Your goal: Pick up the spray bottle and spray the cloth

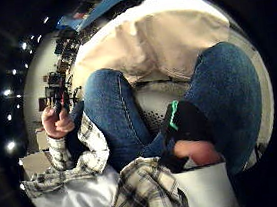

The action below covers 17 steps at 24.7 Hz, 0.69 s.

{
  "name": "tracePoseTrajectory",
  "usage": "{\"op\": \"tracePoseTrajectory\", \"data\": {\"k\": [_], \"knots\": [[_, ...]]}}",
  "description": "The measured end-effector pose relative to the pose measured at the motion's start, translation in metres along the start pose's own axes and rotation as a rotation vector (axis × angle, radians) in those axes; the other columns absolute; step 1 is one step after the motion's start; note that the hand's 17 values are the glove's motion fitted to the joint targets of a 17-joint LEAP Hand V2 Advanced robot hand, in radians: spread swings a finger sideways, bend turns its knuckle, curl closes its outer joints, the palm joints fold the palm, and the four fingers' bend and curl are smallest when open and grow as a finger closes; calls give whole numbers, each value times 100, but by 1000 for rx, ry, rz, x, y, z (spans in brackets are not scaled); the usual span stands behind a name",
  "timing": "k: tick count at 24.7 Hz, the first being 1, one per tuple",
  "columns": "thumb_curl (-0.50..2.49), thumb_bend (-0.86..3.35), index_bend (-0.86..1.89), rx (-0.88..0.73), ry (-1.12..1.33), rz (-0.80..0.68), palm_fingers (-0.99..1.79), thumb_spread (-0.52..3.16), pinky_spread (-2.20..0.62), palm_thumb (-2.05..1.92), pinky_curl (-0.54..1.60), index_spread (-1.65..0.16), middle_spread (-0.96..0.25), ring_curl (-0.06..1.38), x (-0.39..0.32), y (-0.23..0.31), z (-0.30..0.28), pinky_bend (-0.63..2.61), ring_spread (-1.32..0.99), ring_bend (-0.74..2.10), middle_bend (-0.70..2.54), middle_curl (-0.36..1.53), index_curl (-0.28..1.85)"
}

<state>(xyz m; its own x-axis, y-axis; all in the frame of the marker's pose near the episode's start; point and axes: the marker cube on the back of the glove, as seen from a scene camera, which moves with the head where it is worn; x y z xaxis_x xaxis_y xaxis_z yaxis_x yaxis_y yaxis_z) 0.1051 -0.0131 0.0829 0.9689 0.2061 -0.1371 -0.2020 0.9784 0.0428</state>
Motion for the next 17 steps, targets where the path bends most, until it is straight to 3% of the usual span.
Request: {"op": "tracePoseTrajectory", "data": {"k": [17], "knots": [[53, -1, 18, -14, 5, -9, -5, 116, 15, 65, 35, -38, -10, 18, -4, 0, 3, 22, 9, 18, 16, 25, 33]]}}
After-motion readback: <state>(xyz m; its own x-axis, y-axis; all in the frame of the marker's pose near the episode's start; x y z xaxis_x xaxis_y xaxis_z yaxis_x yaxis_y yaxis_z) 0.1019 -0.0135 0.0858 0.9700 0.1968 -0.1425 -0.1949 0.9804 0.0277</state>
